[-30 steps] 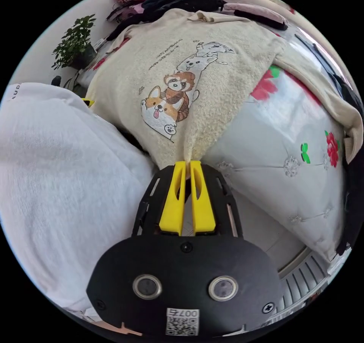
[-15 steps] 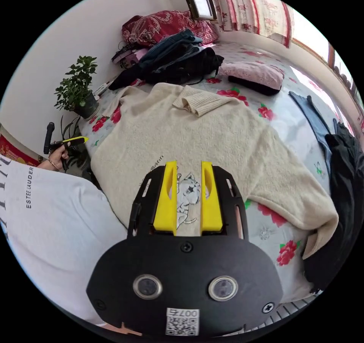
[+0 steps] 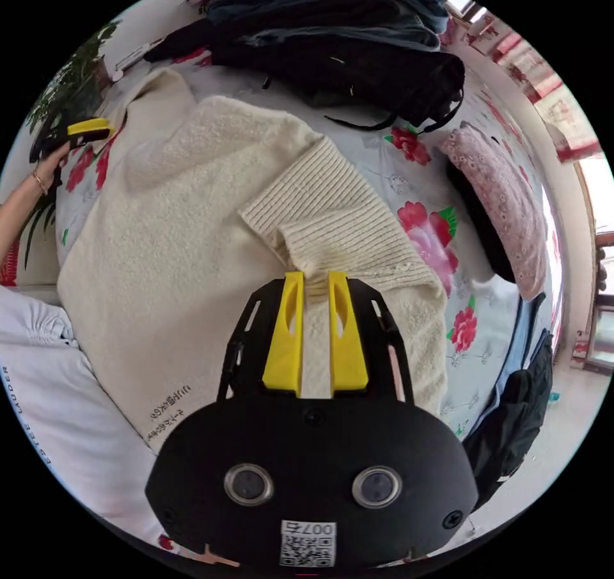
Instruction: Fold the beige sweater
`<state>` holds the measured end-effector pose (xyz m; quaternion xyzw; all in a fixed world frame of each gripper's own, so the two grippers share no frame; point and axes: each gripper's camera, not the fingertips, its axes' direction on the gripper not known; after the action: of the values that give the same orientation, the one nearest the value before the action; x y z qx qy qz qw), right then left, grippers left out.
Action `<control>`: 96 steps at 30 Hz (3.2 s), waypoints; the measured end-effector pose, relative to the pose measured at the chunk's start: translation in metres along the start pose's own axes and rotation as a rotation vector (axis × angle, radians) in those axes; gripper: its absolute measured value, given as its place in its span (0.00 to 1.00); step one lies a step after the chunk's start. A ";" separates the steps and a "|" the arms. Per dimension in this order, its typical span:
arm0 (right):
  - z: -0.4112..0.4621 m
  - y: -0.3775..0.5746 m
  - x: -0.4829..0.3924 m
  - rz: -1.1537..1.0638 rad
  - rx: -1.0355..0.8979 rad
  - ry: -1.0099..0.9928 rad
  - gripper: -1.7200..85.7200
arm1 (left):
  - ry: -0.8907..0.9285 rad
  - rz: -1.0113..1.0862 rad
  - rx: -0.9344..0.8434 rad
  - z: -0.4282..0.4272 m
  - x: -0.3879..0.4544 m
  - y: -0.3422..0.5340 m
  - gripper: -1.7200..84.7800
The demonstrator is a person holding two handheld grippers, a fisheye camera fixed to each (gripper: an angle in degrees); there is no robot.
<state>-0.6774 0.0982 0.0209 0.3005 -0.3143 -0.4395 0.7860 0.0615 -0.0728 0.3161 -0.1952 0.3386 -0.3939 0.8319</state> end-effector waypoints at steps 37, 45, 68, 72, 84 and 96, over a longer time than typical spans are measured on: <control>-0.087 0.308 0.033 0.663 0.385 -0.517 0.07 | 1.167 0.360 0.275 -0.134 0.118 0.073 0.16; -0.090 0.380 0.088 0.969 0.434 -0.438 0.08 | 0.783 0.161 0.182 -0.068 0.051 0.104 0.15; -0.056 0.182 0.119 0.516 0.232 -0.294 0.04 | 0.621 -0.049 0.271 -0.058 0.072 0.065 0.13; -0.091 0.222 0.127 0.544 0.319 -0.218 0.03 | 0.645 0.041 0.281 -0.064 0.106 0.052 0.13; -0.091 0.409 0.201 1.236 0.473 -0.269 0.08 | 0.378 0.163 0.161 -0.022 0.173 0.040 0.10; -0.070 0.532 0.244 1.746 0.687 -0.295 0.05 | 0.532 -0.081 0.115 -0.046 0.118 0.084 0.08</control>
<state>-0.2559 0.1272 0.4318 0.1156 -0.6362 0.3860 0.6579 0.1269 -0.1162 0.1862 -0.0507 0.5143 -0.4829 0.7069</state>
